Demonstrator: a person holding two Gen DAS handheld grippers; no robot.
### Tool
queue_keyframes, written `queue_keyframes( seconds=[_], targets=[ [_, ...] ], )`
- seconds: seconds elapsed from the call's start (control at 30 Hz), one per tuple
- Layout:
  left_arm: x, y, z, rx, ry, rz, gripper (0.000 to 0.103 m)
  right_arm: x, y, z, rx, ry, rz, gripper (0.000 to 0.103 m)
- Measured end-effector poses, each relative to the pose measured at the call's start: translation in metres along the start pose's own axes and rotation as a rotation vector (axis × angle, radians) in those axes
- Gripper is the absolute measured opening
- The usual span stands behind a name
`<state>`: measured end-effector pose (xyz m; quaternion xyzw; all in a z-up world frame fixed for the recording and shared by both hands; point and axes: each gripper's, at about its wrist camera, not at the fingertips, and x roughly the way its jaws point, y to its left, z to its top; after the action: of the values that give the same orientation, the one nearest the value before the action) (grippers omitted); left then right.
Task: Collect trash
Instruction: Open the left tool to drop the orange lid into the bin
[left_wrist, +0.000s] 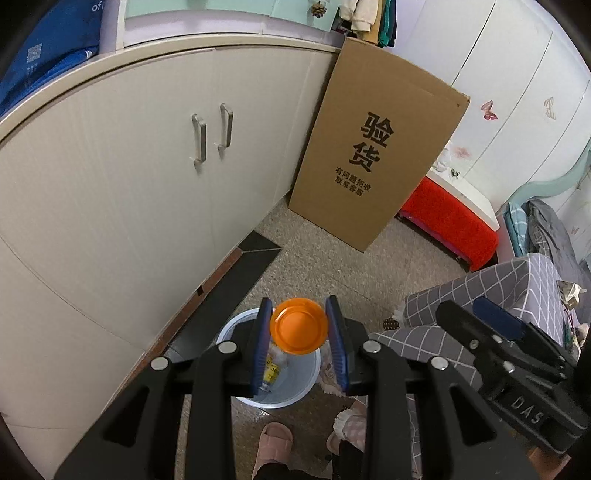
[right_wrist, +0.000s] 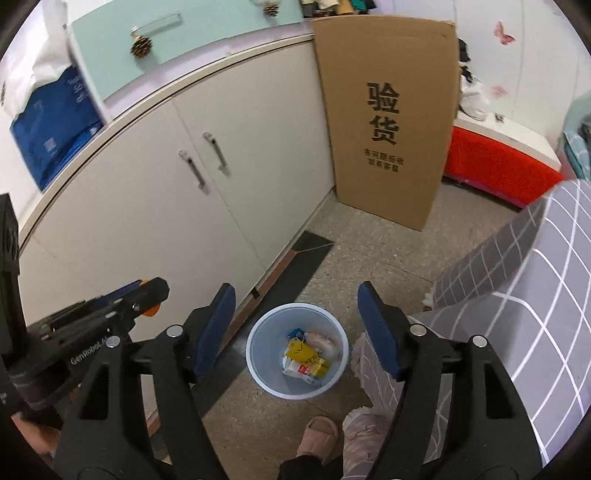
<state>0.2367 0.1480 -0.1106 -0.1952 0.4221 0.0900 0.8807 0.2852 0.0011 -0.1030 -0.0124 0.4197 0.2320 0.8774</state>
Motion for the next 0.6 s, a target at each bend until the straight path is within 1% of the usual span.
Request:
queue_keyframes(
  seconds=[0.13,0.5,0.6],
  targets=[
    [0.002,-0.005,-0.001,0.005,0.006,-0.004,0.029,0.000,-0.001,0.001,0.009,-0.009,-0.010,0.069],
    [0.009,-0.016,0.000,0.029,0.022,0.010,0.029,-0.002,-0.007,0.002,0.046,-0.034,-0.057,0.075],
    [0.012,-0.017,0.002,0.030,0.027,0.012,0.029,-0.002,-0.009,0.002,0.056,-0.037,-0.063,0.076]
  ],
)
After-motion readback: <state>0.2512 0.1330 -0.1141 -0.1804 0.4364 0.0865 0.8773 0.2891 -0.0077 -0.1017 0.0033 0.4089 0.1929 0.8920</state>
